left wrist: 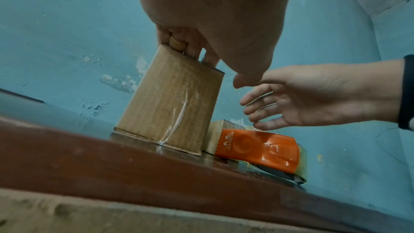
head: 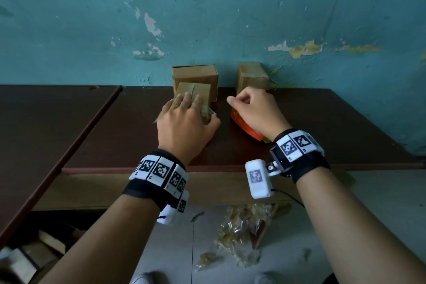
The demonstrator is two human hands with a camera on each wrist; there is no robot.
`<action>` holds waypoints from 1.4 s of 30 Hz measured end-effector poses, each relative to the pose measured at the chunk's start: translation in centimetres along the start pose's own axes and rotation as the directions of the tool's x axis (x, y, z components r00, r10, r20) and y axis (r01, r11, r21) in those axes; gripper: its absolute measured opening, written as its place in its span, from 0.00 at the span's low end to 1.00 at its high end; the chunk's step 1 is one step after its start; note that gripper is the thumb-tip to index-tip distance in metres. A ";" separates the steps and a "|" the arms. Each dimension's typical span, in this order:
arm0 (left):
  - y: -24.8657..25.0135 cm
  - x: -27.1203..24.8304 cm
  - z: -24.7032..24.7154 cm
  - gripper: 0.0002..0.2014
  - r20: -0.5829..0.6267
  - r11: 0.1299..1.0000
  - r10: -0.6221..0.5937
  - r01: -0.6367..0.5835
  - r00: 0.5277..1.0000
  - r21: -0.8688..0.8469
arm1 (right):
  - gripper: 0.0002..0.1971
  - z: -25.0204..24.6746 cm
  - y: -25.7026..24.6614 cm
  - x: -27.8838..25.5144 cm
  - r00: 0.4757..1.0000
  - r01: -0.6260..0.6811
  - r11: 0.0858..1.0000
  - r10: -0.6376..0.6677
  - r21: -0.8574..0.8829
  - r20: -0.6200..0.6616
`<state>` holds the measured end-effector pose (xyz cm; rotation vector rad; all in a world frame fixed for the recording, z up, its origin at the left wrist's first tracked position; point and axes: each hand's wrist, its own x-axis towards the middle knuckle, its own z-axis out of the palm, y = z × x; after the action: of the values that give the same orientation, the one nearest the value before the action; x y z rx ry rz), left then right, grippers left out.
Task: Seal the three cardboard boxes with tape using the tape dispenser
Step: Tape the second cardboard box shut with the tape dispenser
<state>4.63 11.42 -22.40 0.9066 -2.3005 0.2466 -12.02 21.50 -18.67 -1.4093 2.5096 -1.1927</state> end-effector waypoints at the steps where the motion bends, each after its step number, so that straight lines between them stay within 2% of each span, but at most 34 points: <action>1: 0.0 0.0 0.1 0.33 -0.004 1.000 -0.004 0.004 1.000 -0.001 | 0.19 0.3 -0.4 -0.1 0.996 -0.039 0.993 0.030 0.109 0.085; 4: 0.0 0.0 0.4 0.33 -0.009 1.000 -0.009 0.009 1.000 0.006 | 0.25 1.3 -1.5 -0.9 0.937 -0.268 0.867 0.134 0.420 0.322; 6: 0.1 0.0 0.5 0.35 -0.031 1.000 -0.020 0.020 0.999 0.003 | 0.27 1.7 -2.1 -1.3 0.894 -0.366 0.787 0.148 0.497 0.423; 8: 0.3 -0.1 0.4 0.39 -0.058 0.999 -0.047 0.046 0.997 -0.004 | 0.25 2.1 -2.2 -1.5 0.873 -0.404 0.736 0.133 0.544 0.469; 11: 0.7 -0.3 0.3 0.45 -0.048 0.999 -0.046 0.047 0.998 0.012 | 0.19 2.5 -1.9 -1.4 0.873 -0.420 0.679 0.120 0.602 0.473; 16: 0.4 -0.3 0.2 0.47 -0.002 1.000 -0.021 0.021 1.000 0.022 | 0.11 2.7 -1.6 -1.1 0.880 -0.439 0.578 0.122 0.688 0.460; 19: 0.2 -0.3 -0.1 0.50 0.033 1.000 -0.021 0.021 0.999 -0.002 | 0.07 2.9 -1.4 -1.0 0.900 -0.409 0.585 0.132 0.700 0.416; 22: -0.3 0.0 -1.0 0.47 0.049 0.994 -0.023 0.027 0.999 -0.103 | 0.07 3.0 -1.3 -0.9 0.921 -0.371 0.610 0.144 0.700 0.363; 24: -1.1 0.2 -2.0 0.40 0.020 0.948 -0.080 0.082 0.997 -0.306 | 0.07 3.0 -1.4 -0.9 0.923 -0.369 0.605 0.150 0.706 0.354; 26: -2.0 0.4 -2.8 0.31 0.031 0.804 -0.250 0.226 0.968 -0.550 | 0.06 3.0 -1.6 -0.9 0.920 -0.375 0.599 0.148 0.708 0.362; 27: -2.4 0.5 -3.3 0.28 0.084 0.705 -0.355 0.326 0.931 -0.629 | 0.06 3.0 -1.6 -0.9 0.919 -0.377 0.600 0.149 0.706 0.364; 29: -3.9 0.8 -2.9 0.24 0.235 0.499 -0.536 0.529 0.810 -0.686 | 0.08 2.9 -1.5 -0.9 0.918 -0.379 0.600 0.151 0.704 0.366; 30: -4.6 1.0 -2.5 0.24 0.334 0.379 -0.585 0.613 0.739 -0.693 | 0.09 2.9 -1.5 -0.9 0.919 -0.378 0.601 0.150 0.704 0.366; 32: -5.7 1.3 -1.7 0.25 0.557 0.081 -0.566 0.714 0.607 -0.696 | 0.11 3.0 -1.3 -0.9 0.918 -0.378 0.600 0.147 0.705 0.367; 34: -6.3 1.3 -1.3 0.23 0.724 -0.155 -0.432 0.747 0.538 -0.647 | 0.09 3.2 -1.3 -0.9 0.919 -0.380 0.594 0.152 0.709 0.365; 36: -6.6 1.1 -1.3 0.25 0.793 -0.286 -0.333 0.746 0.511 -0.601 | 0.06 3.3 -1.2 -0.9 0.918 -0.385 0.581 0.165 0.717 0.360; 40: -7.1 0.8 -1.1 0.28 0.821 -0.413 -0.223 0.712 0.526 -0.568 | 0.04 3.4 -1.1 -0.8 0.909 -0.412 0.521 0.177 0.748 0.377; 42: -7.1 0.8 -1.2 0.24 0.826 -0.470 -0.183 0.690 0.534 -0.550 | 0.04 3.5 -1.1 -0.9 0.905 -0.423 0.487 0.176 0.765 0.388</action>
<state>9.49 6.13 -21.39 0.9118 -1.0459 -2.1230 -9.45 19.73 -20.72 -0.7283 1.4746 -1.6412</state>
